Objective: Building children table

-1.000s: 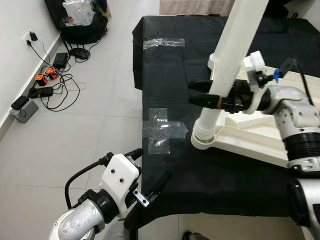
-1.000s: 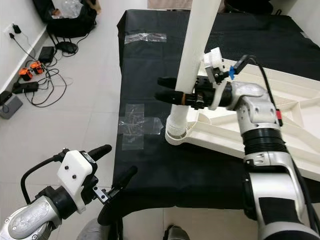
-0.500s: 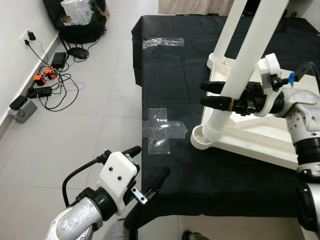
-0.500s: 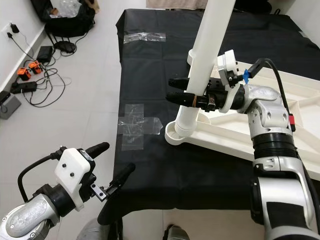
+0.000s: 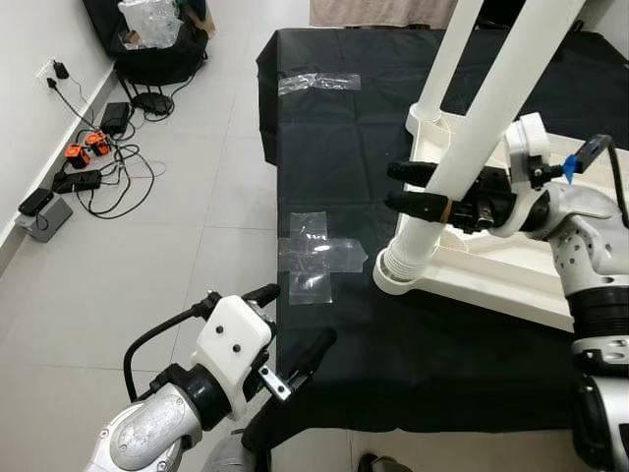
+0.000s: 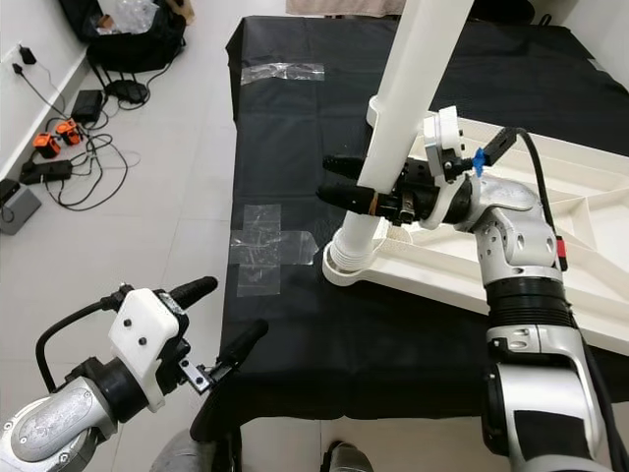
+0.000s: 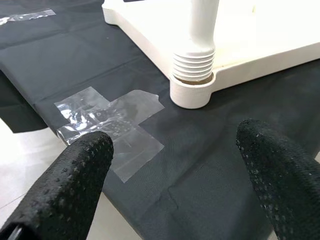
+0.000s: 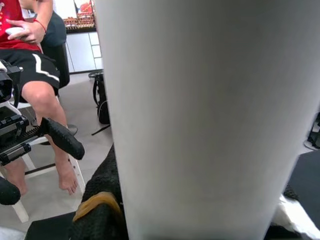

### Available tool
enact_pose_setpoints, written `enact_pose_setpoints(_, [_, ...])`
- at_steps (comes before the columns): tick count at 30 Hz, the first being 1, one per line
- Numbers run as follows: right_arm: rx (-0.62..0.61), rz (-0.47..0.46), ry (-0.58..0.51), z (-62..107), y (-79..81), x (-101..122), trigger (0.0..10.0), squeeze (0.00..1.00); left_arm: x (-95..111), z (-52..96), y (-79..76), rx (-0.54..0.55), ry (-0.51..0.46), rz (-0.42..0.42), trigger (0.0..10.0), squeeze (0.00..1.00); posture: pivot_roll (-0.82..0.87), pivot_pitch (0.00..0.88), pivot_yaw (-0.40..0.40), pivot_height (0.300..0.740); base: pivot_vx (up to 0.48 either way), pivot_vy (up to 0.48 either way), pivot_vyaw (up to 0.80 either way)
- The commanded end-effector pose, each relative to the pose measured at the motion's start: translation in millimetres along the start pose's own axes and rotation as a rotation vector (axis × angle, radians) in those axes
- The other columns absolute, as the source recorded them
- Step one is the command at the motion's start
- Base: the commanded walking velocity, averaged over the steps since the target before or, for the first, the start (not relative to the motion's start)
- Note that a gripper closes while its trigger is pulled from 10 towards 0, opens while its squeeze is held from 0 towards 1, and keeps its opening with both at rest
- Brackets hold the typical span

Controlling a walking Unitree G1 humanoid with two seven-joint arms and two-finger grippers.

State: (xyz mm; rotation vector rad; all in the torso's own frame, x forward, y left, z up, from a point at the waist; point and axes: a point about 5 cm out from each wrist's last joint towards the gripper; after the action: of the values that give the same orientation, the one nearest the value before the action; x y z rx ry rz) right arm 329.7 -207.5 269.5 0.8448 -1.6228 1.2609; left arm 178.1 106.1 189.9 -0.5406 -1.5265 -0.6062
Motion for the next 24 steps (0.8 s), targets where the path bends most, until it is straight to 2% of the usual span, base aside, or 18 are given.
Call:
enact_pose_setpoints(1, [-0.007, -0.008, -0.018, 1.1, 4.6, -4, 10.0, 0.00, -4, 1.9, 0.6, -0.007, 0.025, 0.004, 10.0, 0.00, 0.12, 0.224, -0.023, 0.740, 0.000, 0.000, 0.00])
enact_pose_setpoints(24, [-0.079, -0.024, 0.000, 13.7, 15.0, -12, 10.0, 0.00, -3, 0.6, 2.1, -0.013, 0.021, -0.005, 10.0, 0.00, 0.12, 0.228, -0.020, 0.740, 0.000, 0.000, 0.00])
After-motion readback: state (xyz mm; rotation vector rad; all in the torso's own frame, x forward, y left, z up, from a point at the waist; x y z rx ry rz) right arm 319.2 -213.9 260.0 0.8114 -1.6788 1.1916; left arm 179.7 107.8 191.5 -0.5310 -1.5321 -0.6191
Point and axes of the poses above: a point about 5 cm out from each wrist's last joint towards the gripper, its own z axis pointing back from the gripper into the wrist, its own x axis along the axis of the wrist's last joint, y = z × x, and after that the axes turned 8 degrees about z, right-handed
